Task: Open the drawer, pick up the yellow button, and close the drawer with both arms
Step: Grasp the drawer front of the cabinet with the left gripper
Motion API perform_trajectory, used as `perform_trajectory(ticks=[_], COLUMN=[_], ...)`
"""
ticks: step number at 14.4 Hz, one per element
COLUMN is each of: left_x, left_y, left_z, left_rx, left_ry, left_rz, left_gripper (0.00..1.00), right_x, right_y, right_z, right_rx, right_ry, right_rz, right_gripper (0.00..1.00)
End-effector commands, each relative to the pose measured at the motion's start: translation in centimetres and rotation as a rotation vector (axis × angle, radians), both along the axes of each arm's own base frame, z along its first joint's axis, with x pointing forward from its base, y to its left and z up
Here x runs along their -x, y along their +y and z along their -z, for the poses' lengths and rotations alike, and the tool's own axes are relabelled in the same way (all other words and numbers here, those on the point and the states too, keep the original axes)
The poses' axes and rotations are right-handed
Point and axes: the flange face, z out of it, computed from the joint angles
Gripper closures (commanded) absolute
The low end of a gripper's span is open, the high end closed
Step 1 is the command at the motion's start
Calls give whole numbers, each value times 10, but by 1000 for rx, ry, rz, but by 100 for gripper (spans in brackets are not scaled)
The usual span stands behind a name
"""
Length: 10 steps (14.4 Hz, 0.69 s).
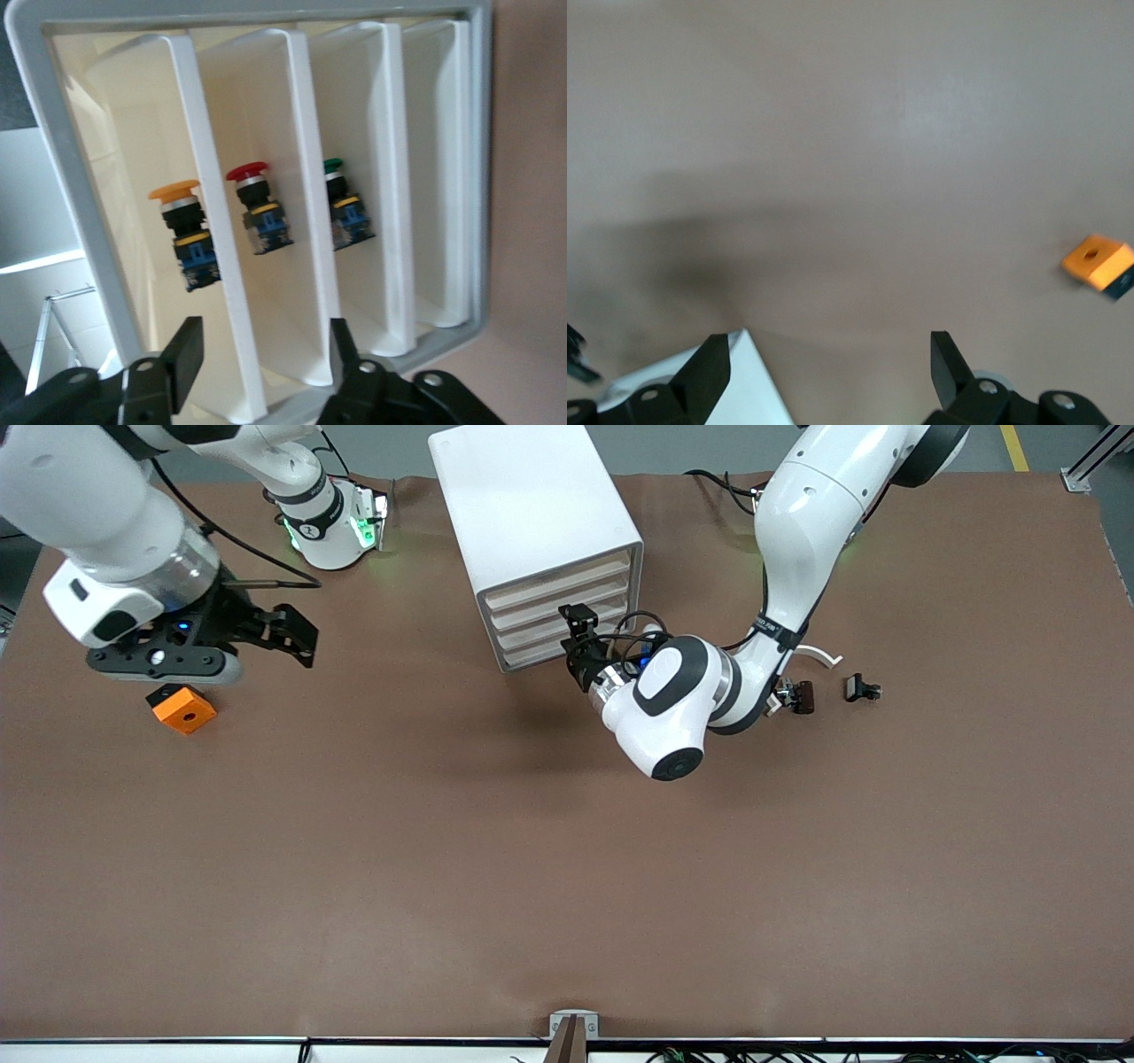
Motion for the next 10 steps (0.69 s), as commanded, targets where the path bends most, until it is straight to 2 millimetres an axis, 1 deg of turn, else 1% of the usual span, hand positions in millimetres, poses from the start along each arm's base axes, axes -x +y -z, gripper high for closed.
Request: perform_trajectory(ticks=[1,2,3,4,5,6,8,9,10], left_x=[9,15,16,18,27,30,35,40,44], left_y=[-8,-15,-15,-16,-24,-26,-26,-30,-31], left_z=[3,4,4,4,5,5,10,12,16], left_rx=[67,67,66,55,44,40,30,19,-1], left_ry=[42,49,51,62,72,75,88,98,110], left_rz=[30,37,39,42,60,64,68,75,75], left_gripper=[44,46,46,46,46,46,50,50,50], right_x=[10,11,12,16,21,25,37,42,43], right_y=[39,43,49,62,72,81,104,112,115], right_z=[-2,-1,2,4,4,4,3,4,4], right_rx=[14,6,0,-23,-32,-33,-34,-32,-34], right_ry=[-5,0,6,14,19,18,13,15,15], right_rz=[96,126,142,143,175,223,262,269,277], right_gripper=[0,0,0,0,0,0,0,0,0])
